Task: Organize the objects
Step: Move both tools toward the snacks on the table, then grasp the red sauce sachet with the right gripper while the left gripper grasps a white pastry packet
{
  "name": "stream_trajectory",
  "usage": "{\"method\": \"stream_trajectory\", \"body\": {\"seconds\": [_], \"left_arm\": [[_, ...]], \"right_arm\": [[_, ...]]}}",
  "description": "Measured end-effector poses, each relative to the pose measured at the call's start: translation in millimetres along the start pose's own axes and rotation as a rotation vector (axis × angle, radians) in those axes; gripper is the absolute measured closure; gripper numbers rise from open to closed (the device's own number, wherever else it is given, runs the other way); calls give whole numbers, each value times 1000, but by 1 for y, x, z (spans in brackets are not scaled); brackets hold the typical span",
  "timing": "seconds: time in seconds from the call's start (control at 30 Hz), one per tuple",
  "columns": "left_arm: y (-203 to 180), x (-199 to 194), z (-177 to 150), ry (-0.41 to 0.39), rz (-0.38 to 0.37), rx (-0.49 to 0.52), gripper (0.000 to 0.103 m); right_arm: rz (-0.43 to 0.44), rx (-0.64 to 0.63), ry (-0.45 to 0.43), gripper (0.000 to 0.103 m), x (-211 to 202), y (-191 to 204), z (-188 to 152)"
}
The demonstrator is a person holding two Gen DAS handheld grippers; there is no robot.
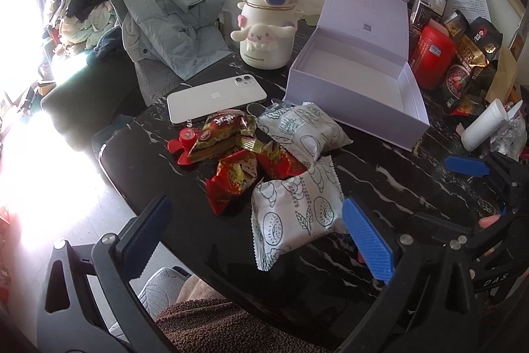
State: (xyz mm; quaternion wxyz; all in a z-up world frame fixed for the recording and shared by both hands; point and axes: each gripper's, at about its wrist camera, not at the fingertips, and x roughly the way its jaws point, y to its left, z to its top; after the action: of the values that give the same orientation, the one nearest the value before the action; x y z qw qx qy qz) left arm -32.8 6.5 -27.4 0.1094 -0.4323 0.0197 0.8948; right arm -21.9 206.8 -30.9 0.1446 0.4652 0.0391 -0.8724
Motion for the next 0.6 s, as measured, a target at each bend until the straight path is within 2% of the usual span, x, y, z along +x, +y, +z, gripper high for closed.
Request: {"method": "stream_trajectory", "body": {"seconds": [0.37, 0.6], "left_arm": [[-12, 20, -12, 50, -78, -13, 0], [-18, 36, -15, 98, -104, -14, 0]], "right_arm": [[86, -58, 58, 2, 12, 0, -23], [104, -89, 102, 13, 22, 0, -32]]}}
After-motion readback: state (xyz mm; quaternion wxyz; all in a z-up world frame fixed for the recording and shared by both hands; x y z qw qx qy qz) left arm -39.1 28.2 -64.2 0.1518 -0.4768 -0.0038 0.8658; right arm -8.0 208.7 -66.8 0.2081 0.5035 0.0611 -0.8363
